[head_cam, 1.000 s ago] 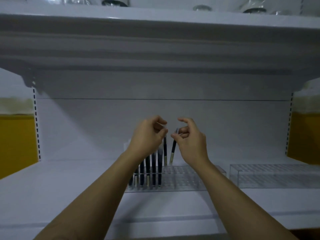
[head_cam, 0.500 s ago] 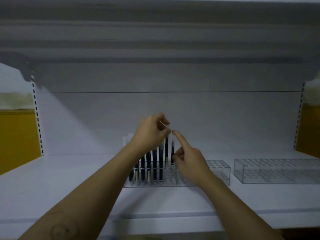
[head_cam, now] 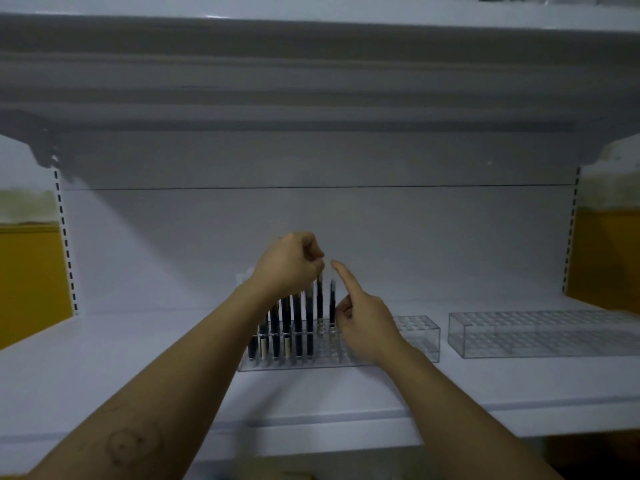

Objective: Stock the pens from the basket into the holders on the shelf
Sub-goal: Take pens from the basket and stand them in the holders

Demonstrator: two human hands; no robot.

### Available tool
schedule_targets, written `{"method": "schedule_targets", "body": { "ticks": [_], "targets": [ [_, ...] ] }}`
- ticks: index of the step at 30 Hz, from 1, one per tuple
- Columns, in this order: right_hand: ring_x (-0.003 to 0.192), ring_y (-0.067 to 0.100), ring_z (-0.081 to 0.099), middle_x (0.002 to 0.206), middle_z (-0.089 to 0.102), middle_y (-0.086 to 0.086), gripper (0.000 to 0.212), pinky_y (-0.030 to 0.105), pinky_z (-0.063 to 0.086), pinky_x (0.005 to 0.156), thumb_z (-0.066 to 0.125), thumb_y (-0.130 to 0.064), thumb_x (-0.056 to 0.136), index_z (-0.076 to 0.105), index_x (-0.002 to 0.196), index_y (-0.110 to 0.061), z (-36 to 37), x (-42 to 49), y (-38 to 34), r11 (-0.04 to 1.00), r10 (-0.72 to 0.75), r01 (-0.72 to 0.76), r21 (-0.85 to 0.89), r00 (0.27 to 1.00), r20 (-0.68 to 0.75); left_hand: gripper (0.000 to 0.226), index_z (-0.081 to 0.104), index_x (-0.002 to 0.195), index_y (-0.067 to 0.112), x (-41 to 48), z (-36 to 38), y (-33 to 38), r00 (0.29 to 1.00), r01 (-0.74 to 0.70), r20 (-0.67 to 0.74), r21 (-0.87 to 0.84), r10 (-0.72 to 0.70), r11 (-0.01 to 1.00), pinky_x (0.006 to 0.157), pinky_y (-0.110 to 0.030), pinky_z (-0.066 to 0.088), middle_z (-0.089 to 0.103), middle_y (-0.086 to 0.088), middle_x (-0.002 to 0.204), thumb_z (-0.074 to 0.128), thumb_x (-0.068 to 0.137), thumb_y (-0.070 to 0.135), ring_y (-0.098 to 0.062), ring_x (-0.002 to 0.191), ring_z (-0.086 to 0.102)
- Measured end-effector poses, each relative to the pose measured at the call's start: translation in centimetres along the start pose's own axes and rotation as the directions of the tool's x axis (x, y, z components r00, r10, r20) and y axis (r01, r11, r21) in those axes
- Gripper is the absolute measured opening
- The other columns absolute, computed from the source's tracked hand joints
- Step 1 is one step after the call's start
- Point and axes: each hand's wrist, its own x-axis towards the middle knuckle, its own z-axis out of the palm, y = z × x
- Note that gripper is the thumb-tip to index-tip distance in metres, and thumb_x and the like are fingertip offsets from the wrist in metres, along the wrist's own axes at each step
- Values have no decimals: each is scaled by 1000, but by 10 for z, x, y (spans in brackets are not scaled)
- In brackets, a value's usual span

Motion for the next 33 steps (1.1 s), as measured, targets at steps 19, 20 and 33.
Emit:
{"method": "schedule_targets", "body": {
  "ticks": [19, 20, 33],
  "targets": [
    [132, 26, 40, 151, 32, 3, 92, 38, 36, 108, 63, -33, 90, -5, 152, -40, -32, -30, -11, 992, 53, -46, -119, 997, 53, 47, 50, 137, 23, -54, -9, 3, 968, -216, -53, 316, 245, 924, 118, -37, 14, 50, 3, 142, 55, 92, 36, -16, 135, 38],
    [133, 25, 38, 151, 32, 1, 89, 38, 35, 109, 63, -33, 90, -1, 152, -40, -35, -37, -11, 992, 50, -45, -120, 998, 44, 46, 51, 136, 23, -62, -6, 7, 962, -240, -55, 289, 267, 927, 116, -35, 19, 53, 2, 139, 56, 92, 35, -17, 131, 41],
    [131, 19, 40, 142, 45, -1, 58, 35, 32, 110, 67, -28, 88, 43, 141, -22, -74, -169, 5, 956, 17, -65, -286, 986, -168, 36, 59, 126, 21, -173, 83, 61, 927, -375, 5, -23, 375, 927, 94, -34, 44, 63, 2, 122, 58, 91, 30, -18, 110, 56]
  ]
}}
